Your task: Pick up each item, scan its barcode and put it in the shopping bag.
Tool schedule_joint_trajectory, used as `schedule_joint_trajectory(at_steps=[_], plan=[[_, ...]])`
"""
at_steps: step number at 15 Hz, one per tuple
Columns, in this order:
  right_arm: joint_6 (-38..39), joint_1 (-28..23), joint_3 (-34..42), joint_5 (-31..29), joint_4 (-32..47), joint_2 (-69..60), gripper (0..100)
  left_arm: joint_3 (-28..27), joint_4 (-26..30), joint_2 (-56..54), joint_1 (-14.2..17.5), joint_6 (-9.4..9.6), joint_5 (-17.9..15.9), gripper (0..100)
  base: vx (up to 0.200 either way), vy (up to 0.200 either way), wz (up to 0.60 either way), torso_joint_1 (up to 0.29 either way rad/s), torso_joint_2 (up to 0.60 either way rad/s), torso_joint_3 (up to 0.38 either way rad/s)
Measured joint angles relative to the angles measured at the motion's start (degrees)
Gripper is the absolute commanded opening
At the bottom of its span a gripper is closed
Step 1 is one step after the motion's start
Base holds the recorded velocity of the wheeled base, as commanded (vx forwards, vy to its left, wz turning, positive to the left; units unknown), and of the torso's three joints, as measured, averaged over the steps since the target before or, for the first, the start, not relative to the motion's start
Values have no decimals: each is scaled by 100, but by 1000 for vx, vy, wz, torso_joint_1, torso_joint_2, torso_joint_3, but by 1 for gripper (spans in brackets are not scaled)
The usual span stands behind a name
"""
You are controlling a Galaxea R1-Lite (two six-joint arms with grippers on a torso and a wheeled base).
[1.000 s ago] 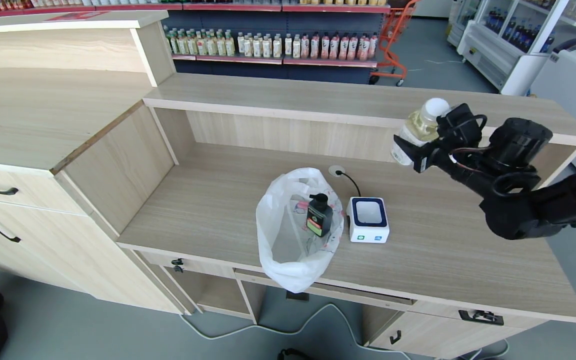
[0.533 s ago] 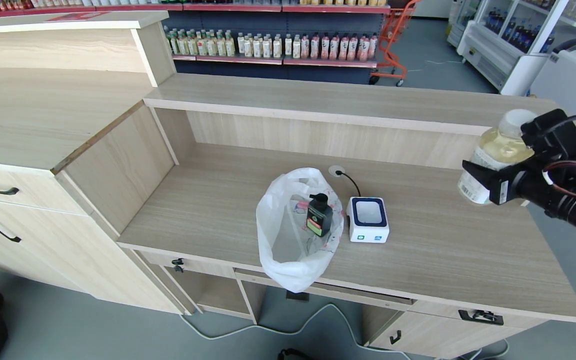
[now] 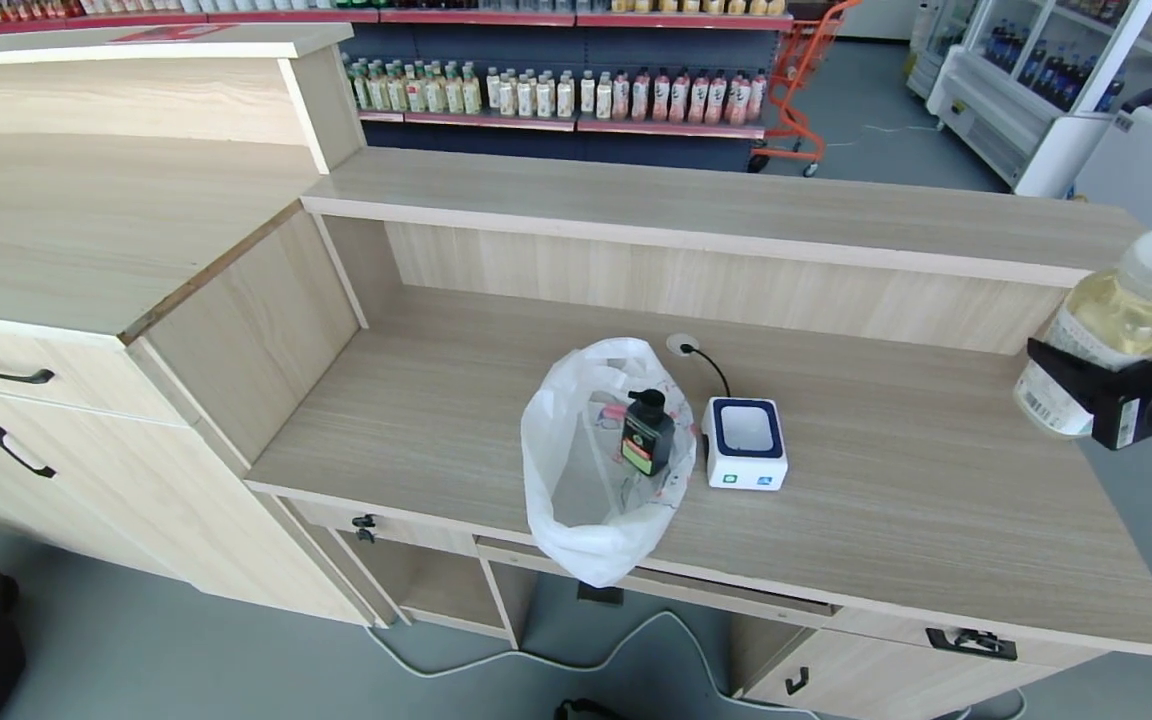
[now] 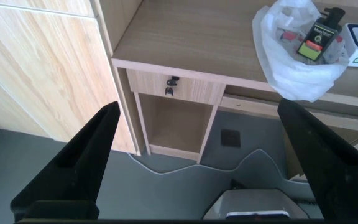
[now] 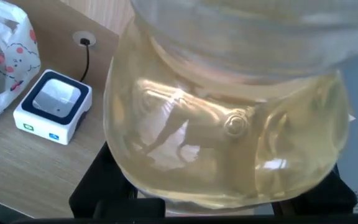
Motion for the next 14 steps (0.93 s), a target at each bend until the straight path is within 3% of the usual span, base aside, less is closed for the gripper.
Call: schedule_joint_trajectory(at_steps=[3, 7, 14], plan=[[110, 722, -26, 169, -202, 83, 0, 0, 0, 0, 7, 2, 1, 100, 0, 0, 0, 0, 0, 0], [998, 1542, -89, 745, -380, 756, 0, 0, 2, 0, 5, 0, 1, 100, 0, 0, 0, 0, 0, 0], [1453, 2138, -191, 1648, -1904, 2621, 0, 0, 2, 0, 5, 2, 0, 100, 0, 0, 0, 0, 0, 0]])
